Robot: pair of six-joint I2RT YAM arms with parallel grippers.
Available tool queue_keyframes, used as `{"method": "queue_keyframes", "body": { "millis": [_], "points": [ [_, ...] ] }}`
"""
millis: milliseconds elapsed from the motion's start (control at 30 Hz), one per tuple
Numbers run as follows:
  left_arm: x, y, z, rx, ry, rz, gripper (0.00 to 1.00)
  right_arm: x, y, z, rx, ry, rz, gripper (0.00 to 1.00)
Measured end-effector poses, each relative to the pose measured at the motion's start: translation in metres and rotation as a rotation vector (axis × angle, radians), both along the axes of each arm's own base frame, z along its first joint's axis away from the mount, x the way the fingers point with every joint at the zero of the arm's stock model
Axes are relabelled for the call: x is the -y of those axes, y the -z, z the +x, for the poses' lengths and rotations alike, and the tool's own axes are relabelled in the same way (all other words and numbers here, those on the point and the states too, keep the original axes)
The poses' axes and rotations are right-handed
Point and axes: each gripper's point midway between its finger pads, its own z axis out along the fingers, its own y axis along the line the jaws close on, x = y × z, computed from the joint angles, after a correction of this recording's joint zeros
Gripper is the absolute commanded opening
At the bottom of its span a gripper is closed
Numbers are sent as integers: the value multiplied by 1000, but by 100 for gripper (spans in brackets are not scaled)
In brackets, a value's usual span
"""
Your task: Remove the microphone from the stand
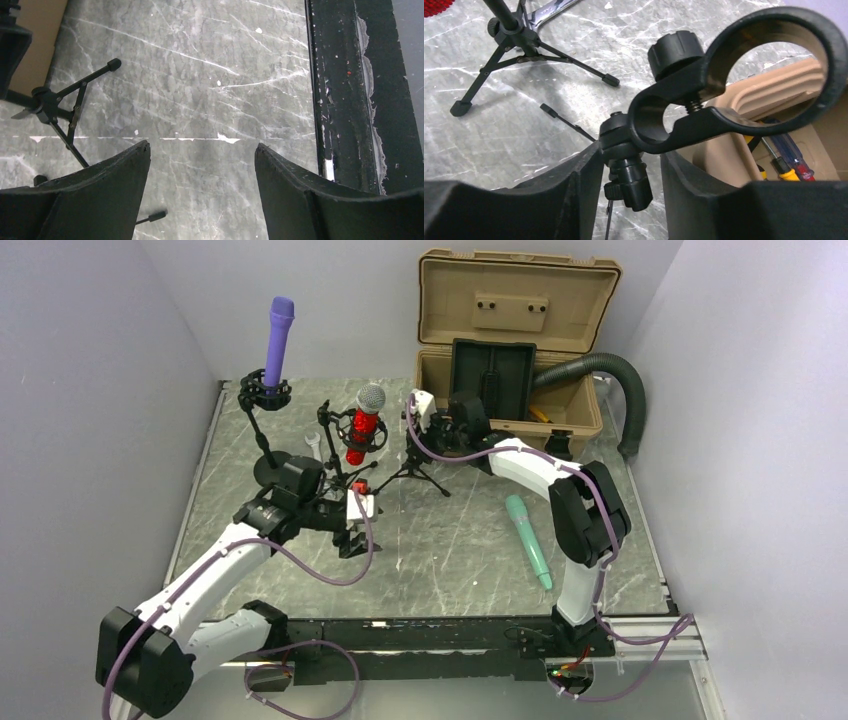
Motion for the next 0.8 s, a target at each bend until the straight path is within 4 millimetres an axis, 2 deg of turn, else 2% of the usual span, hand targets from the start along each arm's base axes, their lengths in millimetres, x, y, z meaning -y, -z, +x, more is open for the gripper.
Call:
{"method": "queue_keyframes", "body": {
  "millis": [100,367,500,667,800],
  "points": [
    [-8,-1,2,-1,-28,1,80,4,1,4,11,21,-14,64],
    [-32,-1,15,3,-138,-6,80,8,4,-10,-1,14,-29,87],
    [-46,-3,23,3,-230,-7,81,16,1,-15,-2,26,-35,90],
    [-63,-10,32,27,-331,-5,80,27,-14,-21,14,49,-36,91],
    [-86,-17,44,60,-450,-1,78,37,-22,-35,9,54,-41,91]
  ]
}}
